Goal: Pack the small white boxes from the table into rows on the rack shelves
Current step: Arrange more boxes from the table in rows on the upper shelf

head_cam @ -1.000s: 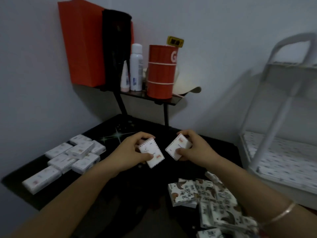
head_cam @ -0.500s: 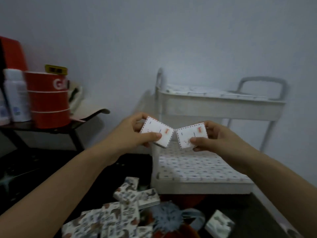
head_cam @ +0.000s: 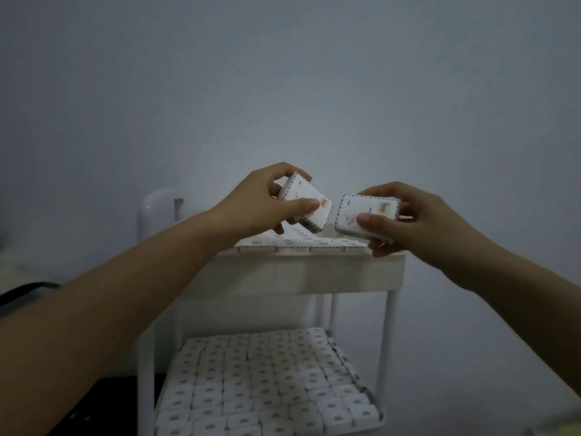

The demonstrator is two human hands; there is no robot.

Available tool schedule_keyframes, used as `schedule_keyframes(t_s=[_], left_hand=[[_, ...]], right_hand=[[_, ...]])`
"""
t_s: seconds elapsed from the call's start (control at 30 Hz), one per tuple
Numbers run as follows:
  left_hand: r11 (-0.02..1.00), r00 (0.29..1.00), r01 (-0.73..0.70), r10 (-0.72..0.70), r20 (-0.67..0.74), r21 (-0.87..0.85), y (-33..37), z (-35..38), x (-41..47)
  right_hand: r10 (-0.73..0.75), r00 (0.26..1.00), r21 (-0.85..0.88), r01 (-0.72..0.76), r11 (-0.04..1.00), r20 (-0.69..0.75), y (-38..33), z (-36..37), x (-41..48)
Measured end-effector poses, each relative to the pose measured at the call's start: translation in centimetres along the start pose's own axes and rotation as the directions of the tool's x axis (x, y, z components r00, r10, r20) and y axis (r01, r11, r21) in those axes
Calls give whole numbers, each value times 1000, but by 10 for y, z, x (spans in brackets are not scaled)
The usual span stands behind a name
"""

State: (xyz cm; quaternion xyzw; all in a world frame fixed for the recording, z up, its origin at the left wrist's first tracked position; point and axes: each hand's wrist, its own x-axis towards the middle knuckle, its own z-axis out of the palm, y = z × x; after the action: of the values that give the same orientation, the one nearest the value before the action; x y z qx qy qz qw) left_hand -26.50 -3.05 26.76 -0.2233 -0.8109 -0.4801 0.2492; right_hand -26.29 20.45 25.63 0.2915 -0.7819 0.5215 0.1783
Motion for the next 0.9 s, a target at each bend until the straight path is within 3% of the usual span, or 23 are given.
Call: schedule_keyframes(t_s=[0.13, 0.47, 0.6, 0.7, 0.8, 0.9], left_hand=[[992, 998, 52, -56, 39, 114, -16, 16, 45], [948, 996, 28, -53, 71, 318, -34, 44, 105], [963, 948, 214, -245, 203, 166, -37, 52, 116], [952, 895, 298, -303, 326, 67, -40, 46, 119], [954, 923, 293, -298, 243, 58, -51, 43, 118], [963, 955, 265, -268, 127, 42, -62, 46, 118]], right_hand=[[-31, 998, -198, 21, 980, -51, 10, -12, 30], [-31, 993, -407, -18, 913, -112, 22, -13, 68], [-97, 981, -417, 17, 909, -170, 27, -11, 77], [-82, 964, -296, 4, 955, -252, 33, -13, 83], [48, 980, -141, -76, 987, -191, 38, -15, 87], [55, 986, -296, -100, 950, -157, 44, -14, 91]])
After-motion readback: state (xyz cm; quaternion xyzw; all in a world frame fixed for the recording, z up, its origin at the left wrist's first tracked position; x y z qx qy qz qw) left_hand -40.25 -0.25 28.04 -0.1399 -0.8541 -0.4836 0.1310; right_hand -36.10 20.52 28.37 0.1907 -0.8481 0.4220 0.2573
